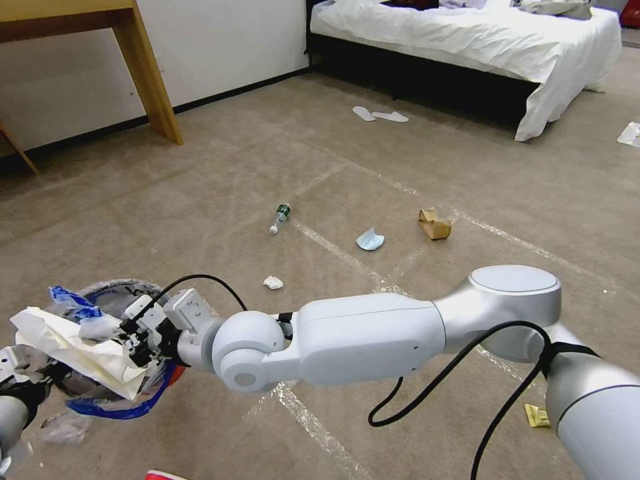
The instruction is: Pick up the trash bin and place the garbage on the floor into it.
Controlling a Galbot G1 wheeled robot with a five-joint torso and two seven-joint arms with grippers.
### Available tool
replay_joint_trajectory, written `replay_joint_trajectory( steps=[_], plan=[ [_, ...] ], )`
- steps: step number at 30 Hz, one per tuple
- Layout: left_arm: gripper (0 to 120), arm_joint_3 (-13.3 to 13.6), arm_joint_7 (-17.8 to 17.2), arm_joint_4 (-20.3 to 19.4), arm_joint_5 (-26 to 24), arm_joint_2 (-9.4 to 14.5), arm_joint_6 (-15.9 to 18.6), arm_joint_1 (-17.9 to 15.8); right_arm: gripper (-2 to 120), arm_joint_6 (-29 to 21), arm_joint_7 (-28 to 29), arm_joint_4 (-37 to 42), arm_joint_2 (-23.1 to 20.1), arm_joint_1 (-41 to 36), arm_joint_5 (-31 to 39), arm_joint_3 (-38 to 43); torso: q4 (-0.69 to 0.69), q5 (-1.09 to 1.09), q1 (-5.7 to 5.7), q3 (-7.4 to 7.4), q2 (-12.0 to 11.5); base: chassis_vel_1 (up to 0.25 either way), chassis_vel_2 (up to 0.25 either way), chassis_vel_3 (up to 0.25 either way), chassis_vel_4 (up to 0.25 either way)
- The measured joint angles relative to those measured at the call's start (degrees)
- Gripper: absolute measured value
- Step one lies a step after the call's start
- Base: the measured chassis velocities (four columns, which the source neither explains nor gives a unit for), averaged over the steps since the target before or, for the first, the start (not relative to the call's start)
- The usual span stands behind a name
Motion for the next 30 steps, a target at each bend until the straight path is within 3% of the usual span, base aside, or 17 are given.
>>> replay_joint_trajectory(
  steps=[4, 9, 12, 14, 21, 22, 25, 30],
  plan=[
    [0, -0.03, 0.01, -0.03, 0.0, -0.03, 0.0, 0.03, 17, 0.48, -0.05, -1.25, 0.87, -0.34, -0.59, -0.04, 0.0, 0.0, 0.0, 0.0, 0.0, 0.0, 0.0, 0.0, 0.0],
    [0, -0.04, 0.03, -0.01, 0.02, -0.04, 0.0, -0.01, 39, 0.6, -0.16, -1.06, 0.97, -0.1, -0.86, 0.13, 0.0, 0.0, 0.0, 0.01, 0.0, 0.0, 0.0, 0.0, 0.0],
    [0, -0.02, 0.03, 0.04, 0.03, -0.03, -0.01, -0.09, 42, 0.6, -0.16, -0.74, 0.9, 0.03, -0.82, 0.29, 0.0, 0.0, 0.0, 0.0, 0.0, 0.0, 0.0, 0.0, 0.0],
    [0, 0.09, 0.03, 0.12, 0.04, -0.02, 0.0, -0.19, 56, 0.63, -0.17, -0.61, 1.08, 0.17, -0.8, 0.52, -0.01, 0.0, 0.0, 0.0, 0.0, 0.0, 0.0, 0.0, 0.0],
    [0, 0.01, 0.05, 0.24, 0.01, 0.11, 0.01, -0.09, 76, 0.89, 0.0, -1.34, 1.64, 0.19, -0.89, 1.08, 0.0, 0.0, 0.0, 0.0, 0.0, 0.0, 0.0, 0.0, 0.0],
    [0, 0.0, 0.09, 0.25, -0.02, 0.11, 0.02, -0.09, 85, 0.89, 0.36, -0.58, 1.28, 0.13, -1.04, 2.33, 0.0, 0.0, 0.0, 0.0, 0.0, 0.0, 0.0, 0.0, 0.0],
    [0, -0.04, 0.1, 0.38, -0.03, 0.07, 0.03, -0.23, 96, 0.98, 1.07, 1.72, -0.33, -0.54, -1.47, 6.56, 0.01, 0.0, 0.0, 0.0, 0.0, 0.0, 0.0, 0.0, 0.0],
    [0, -0.23, 0.12, 0.39, -0.06, 0.11, 0.03, -0.3, 100, 1.34, 1.35, 5.51, -3.51, -1.8, -1.96, 15.07, 0.0, 0.0, 0.0, 0.0, 0.0, 0.0, 0.0, 0.0, 0.0]
  ],
)
